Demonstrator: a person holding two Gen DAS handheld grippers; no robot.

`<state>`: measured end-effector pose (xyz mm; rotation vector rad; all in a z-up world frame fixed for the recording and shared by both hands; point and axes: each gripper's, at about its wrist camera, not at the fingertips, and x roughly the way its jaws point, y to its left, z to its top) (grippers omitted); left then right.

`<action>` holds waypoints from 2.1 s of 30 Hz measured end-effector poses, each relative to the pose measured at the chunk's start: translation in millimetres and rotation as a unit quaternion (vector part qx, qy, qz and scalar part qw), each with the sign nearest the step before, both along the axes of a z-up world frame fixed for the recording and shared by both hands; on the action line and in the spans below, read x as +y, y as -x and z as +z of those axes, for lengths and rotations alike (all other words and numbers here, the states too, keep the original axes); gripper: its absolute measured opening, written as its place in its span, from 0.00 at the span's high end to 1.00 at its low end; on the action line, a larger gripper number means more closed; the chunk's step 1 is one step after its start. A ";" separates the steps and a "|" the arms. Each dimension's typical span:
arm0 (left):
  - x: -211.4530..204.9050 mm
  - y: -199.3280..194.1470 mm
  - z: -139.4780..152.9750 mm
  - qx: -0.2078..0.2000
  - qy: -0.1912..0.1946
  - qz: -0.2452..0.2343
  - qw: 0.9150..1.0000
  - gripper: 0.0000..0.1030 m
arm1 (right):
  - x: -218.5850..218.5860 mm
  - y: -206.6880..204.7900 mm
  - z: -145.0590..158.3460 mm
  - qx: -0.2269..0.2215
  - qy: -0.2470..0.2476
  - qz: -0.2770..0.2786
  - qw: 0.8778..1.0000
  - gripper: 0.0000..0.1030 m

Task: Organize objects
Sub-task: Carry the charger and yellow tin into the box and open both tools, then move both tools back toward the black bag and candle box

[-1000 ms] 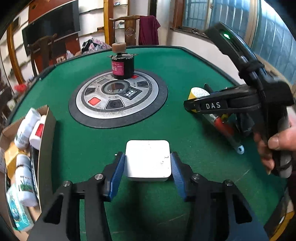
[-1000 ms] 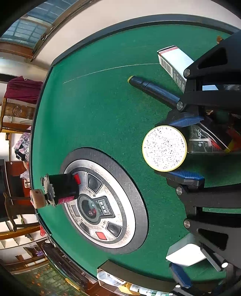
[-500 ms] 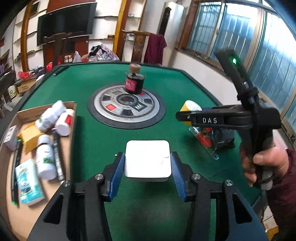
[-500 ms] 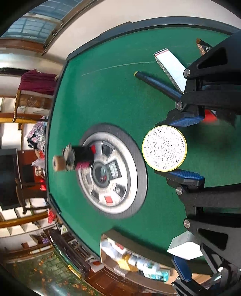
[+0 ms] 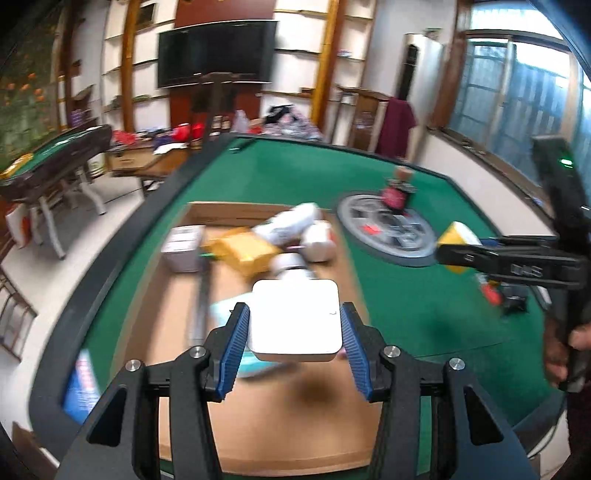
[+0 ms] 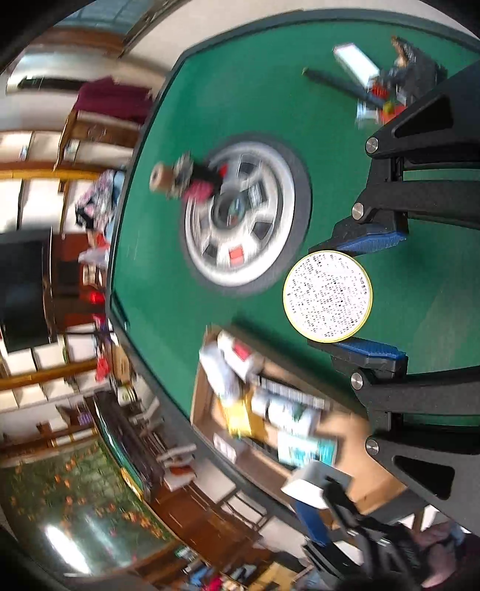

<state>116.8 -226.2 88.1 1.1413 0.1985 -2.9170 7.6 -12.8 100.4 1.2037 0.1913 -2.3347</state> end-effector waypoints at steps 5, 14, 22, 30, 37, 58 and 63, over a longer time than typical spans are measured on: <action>-36.4 5.6 -11.3 -0.015 0.021 0.030 0.999 0.53 | -49.3 -14.2 -7.8 -0.009 0.001 0.039 0.999 0.58; -75.4 31.5 -41.5 -0.052 0.000 0.049 0.997 0.52 | -116.4 -42.1 -33.8 -0.035 -0.015 0.106 0.994 0.58; -76.7 40.1 -48.9 -0.053 -0.013 0.047 0.997 0.52 | -144.7 -65.9 -57.7 -0.060 -0.031 0.152 0.986 0.57; -81.4 41.0 -52.4 -0.050 -0.030 0.052 0.997 0.52 | -166.6 -85.8 -78.4 -0.082 -0.035 0.181 0.979 0.57; -92.3 23.9 -28.9 -0.012 -0.060 0.066 0.996 0.30 | -174.9 -94.1 -85.0 -0.078 -0.040 0.181 0.980 0.57; -112.9 -32.3 -6.8 0.017 -0.132 0.126 0.983 0.15 | -154.2 -106.5 -61.3 -0.034 -0.012 0.144 0.989 0.24; -94.1 -37.0 -3.1 0.017 -0.114 0.120 0.986 0.15 | -128.3 -101.8 -56.5 -0.011 -0.006 0.110 0.994 0.20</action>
